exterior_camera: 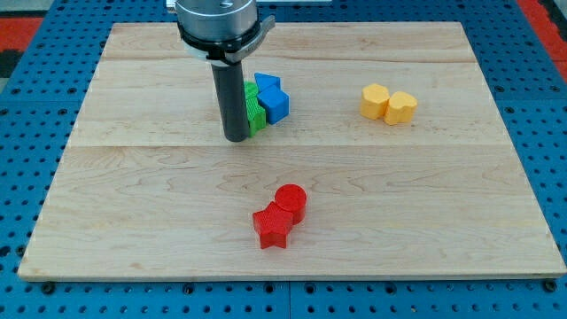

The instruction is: Move the red star along with red circle towards center

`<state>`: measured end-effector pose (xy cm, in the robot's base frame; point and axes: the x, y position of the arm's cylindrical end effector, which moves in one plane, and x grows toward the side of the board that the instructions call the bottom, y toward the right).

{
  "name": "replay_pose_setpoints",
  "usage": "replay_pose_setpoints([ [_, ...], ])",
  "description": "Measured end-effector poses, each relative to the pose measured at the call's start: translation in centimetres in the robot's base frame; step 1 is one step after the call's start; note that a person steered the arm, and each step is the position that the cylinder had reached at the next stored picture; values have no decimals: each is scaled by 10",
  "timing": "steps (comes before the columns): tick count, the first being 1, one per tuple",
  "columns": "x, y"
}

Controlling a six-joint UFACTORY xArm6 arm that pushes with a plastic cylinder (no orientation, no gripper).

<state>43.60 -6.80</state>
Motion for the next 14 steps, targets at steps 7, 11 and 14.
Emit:
replay_pose_setpoints([
  [7,93,54],
  [11,110,101],
  [14,111,144],
])
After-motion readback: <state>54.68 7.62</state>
